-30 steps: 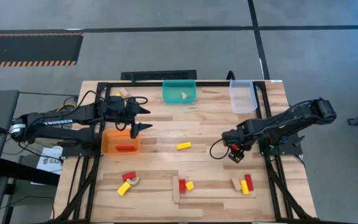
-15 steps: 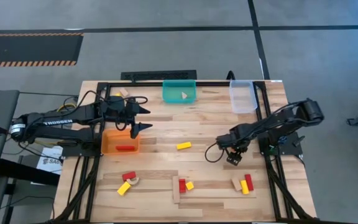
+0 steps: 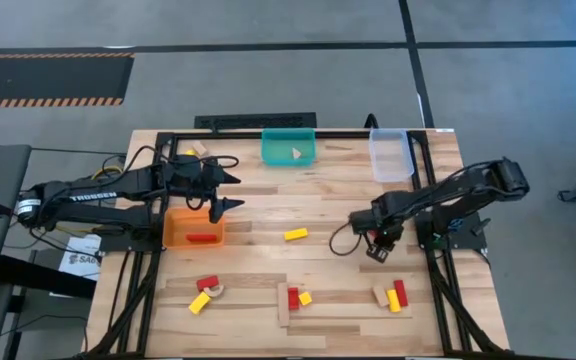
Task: Sort & place blocks by color
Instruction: Put the yellow block into the transparent white bin
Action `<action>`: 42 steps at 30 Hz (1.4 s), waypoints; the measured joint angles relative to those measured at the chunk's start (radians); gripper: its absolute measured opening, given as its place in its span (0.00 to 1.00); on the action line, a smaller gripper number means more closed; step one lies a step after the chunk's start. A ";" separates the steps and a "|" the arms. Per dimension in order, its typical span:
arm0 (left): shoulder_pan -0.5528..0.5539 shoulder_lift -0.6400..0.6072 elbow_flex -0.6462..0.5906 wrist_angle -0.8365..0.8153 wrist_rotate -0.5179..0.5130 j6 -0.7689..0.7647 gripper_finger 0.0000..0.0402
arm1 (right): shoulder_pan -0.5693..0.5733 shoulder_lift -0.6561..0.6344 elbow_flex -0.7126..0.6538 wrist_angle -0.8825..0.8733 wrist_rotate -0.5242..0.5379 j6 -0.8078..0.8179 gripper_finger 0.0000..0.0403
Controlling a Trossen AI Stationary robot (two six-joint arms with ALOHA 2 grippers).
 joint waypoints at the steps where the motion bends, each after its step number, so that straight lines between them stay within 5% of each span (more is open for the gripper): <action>1: 0.000 0.000 0.000 0.000 -0.002 0.004 0.79 | -0.007 -0.023 0.023 -0.013 0.008 0.000 0.29; 12: 0.020 0.000 0.000 0.002 -0.029 0.023 0.79 | -0.196 -0.269 0.250 -0.062 0.283 -0.054 0.33; 19: 0.029 0.000 0.000 0.005 -0.041 -0.001 0.79 | -0.358 -0.338 0.269 -0.028 0.308 -0.190 0.31; 32: 0.030 0.000 0.000 0.013 -0.082 -0.004 0.79 | -0.692 -0.257 0.269 0.083 0.294 -0.440 0.32; 42: 0.030 0.000 0.000 0.012 -0.081 -0.026 0.79 | -0.880 -0.100 0.269 0.185 0.293 -0.476 0.32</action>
